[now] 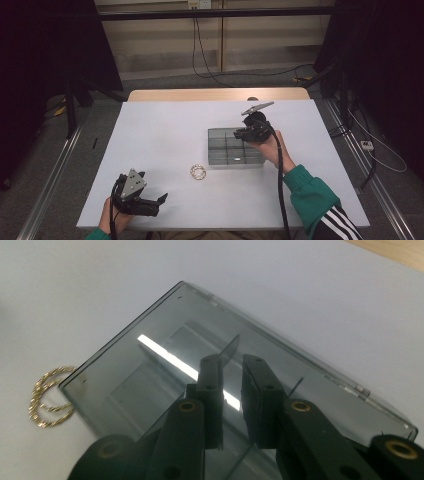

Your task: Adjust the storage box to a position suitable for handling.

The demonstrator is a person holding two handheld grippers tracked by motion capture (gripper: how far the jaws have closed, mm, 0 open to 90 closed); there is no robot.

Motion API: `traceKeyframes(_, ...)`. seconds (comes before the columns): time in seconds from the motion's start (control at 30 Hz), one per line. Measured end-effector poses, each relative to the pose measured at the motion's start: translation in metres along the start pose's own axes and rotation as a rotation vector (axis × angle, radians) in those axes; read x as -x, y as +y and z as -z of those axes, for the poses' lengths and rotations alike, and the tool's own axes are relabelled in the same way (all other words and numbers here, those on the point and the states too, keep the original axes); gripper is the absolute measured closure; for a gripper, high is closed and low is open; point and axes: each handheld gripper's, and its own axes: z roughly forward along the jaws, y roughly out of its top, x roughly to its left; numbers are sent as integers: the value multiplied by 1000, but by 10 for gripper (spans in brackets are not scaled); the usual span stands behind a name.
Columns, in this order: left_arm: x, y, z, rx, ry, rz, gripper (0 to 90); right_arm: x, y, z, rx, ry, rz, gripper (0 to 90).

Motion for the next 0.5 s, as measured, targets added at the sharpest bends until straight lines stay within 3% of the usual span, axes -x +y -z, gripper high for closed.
traceKeyframes(0.5, -1, 0, 0, 1, 3, -1, 6, -18, -43, 36, 64, 88, 21, 410)
